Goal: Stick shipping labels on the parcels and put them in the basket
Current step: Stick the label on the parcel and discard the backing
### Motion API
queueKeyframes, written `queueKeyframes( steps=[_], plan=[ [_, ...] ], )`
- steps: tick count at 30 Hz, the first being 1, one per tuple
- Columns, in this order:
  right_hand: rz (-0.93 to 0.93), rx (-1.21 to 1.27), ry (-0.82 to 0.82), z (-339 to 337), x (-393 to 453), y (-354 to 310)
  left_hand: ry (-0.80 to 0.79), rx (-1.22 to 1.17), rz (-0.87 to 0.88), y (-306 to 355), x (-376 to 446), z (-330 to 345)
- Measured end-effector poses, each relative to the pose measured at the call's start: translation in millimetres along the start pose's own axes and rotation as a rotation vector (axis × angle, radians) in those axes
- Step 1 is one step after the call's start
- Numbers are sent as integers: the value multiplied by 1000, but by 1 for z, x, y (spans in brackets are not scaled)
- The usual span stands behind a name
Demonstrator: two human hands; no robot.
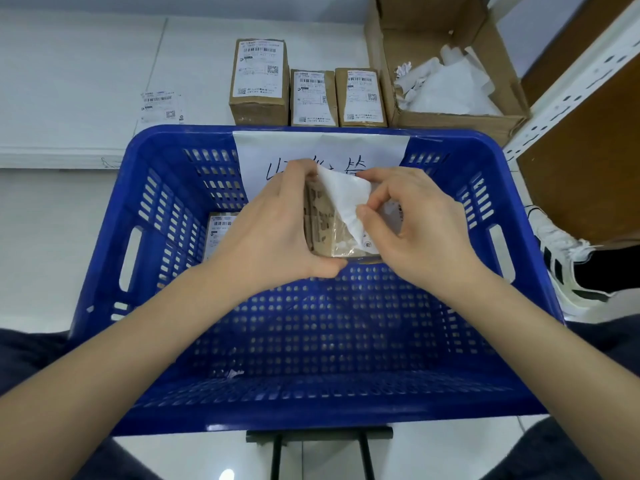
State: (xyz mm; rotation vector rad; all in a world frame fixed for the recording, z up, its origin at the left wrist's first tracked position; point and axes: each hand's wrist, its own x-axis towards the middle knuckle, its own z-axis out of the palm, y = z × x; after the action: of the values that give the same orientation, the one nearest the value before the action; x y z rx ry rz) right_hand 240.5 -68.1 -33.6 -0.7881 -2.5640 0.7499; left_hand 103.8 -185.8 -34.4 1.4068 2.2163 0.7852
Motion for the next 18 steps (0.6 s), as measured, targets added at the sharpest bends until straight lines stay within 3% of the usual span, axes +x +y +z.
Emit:
queueKeyframes(
  steps=[7,13,18],
  plan=[
    [91,90,-306,-15,7,-6,-37,43,-27,-2,-1,-1],
    [75,38,-137,-3,1,-9,-37,73,4,-4,1,5],
    [93,91,-145,-2,3,-2,-29,79,18,-2,-1,4]
  ],
)
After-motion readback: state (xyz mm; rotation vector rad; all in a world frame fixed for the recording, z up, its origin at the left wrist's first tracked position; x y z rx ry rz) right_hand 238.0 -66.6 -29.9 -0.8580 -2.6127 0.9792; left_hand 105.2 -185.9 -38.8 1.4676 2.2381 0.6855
